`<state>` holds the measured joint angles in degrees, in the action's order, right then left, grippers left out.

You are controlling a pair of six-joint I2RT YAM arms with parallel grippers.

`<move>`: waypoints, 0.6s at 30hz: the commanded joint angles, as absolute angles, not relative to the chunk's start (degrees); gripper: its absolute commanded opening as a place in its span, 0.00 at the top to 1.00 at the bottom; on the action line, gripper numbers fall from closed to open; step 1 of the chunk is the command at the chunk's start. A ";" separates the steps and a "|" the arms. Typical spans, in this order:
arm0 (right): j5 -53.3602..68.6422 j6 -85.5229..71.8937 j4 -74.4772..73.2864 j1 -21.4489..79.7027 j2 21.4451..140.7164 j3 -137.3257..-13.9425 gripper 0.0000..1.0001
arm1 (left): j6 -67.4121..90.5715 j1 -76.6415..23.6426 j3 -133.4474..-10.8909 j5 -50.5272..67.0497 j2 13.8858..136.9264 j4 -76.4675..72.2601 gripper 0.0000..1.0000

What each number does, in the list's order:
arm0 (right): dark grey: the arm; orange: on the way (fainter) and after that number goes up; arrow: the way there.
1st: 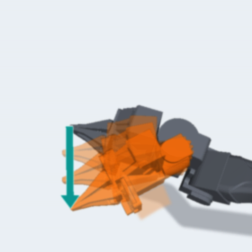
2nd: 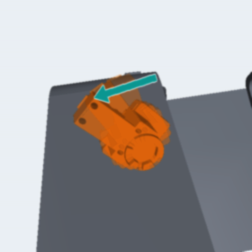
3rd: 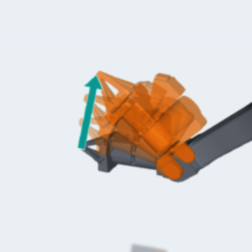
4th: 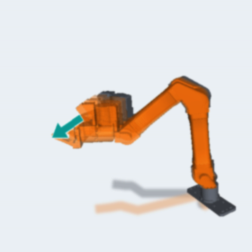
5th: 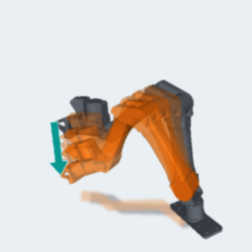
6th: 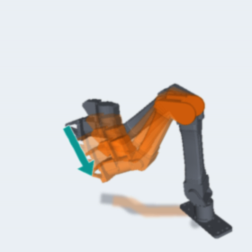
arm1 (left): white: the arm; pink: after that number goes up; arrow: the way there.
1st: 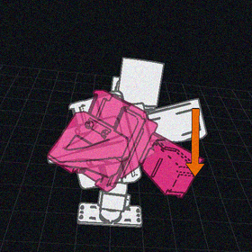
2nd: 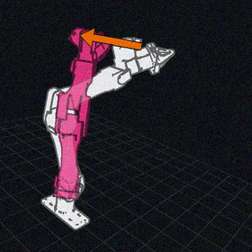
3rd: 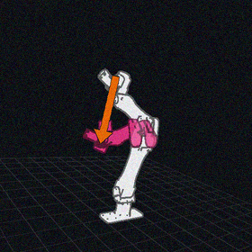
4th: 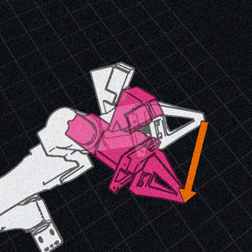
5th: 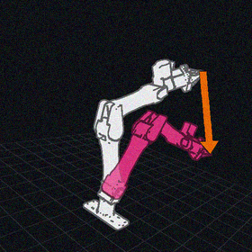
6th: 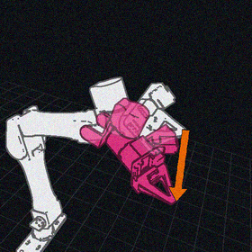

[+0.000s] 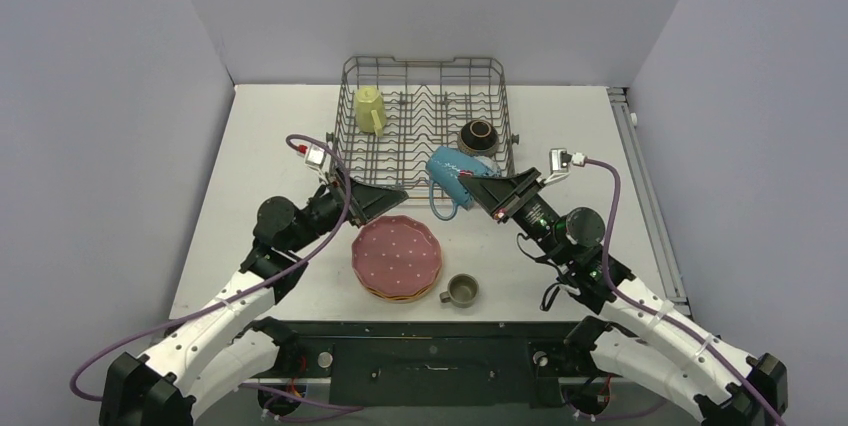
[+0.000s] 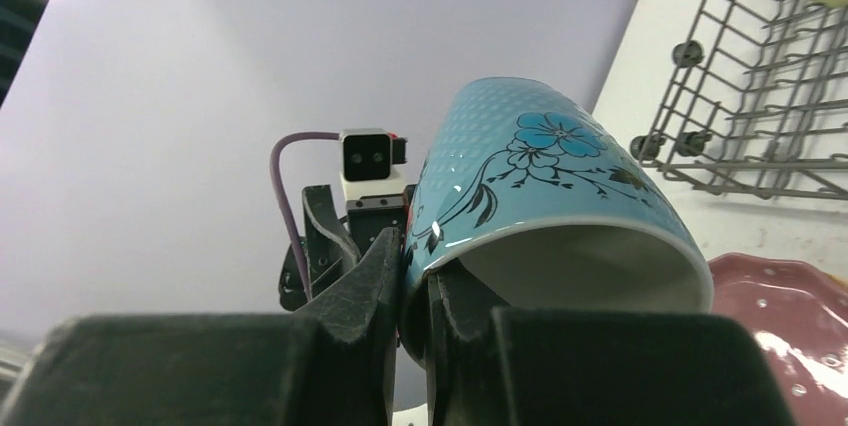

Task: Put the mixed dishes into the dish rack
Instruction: Pick up the cup at the center of the board.

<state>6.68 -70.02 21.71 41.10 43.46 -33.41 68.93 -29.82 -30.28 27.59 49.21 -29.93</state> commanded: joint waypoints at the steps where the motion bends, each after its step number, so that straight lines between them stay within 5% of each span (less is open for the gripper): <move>1: 6.48 -72.59 37.51 44.12 45.55 -36.65 1.00 | 74.10 -29.28 -29.38 29.13 49.30 -41.96 0.04; 18: 6.99 -72.08 48.86 55.23 56.09 -41.52 1.00 | 79.80 -28.75 -28.18 30.53 50.99 -51.01 0.04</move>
<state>6.50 -71.83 36.77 53.95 55.27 -37.21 78.28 -29.12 -27.88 28.62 50.78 -44.71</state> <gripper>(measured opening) 0.064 0.963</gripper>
